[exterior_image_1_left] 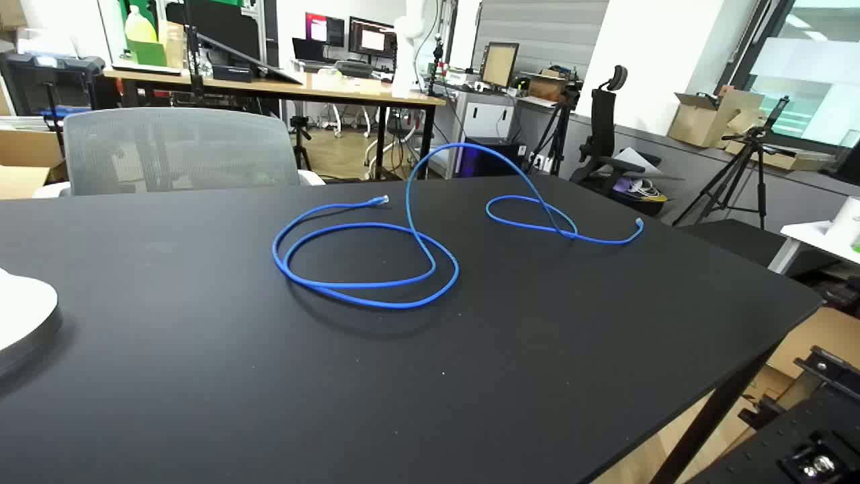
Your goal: Move the blue cable to the left
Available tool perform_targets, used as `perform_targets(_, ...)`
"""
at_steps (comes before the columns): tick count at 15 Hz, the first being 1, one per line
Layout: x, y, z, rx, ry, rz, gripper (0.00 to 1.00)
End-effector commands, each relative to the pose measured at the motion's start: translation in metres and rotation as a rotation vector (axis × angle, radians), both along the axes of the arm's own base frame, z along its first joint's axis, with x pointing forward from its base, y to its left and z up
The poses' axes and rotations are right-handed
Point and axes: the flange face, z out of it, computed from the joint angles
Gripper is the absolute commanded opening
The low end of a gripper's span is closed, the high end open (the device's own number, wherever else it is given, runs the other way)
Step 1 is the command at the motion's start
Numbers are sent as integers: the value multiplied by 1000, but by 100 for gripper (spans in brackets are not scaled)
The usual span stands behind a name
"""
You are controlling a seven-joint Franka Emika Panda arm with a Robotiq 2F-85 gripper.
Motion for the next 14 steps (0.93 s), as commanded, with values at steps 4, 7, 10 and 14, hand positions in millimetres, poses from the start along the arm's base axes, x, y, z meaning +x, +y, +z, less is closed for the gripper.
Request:
perform_targets(4,0,0,1,0,1,0,100)
perform_targets(7,0,0,1,0,1,0,100)
perform_targets(10,0,0,1,0,1,0,100)
perform_targets(14,12,-17,0,10,9,-5,100)
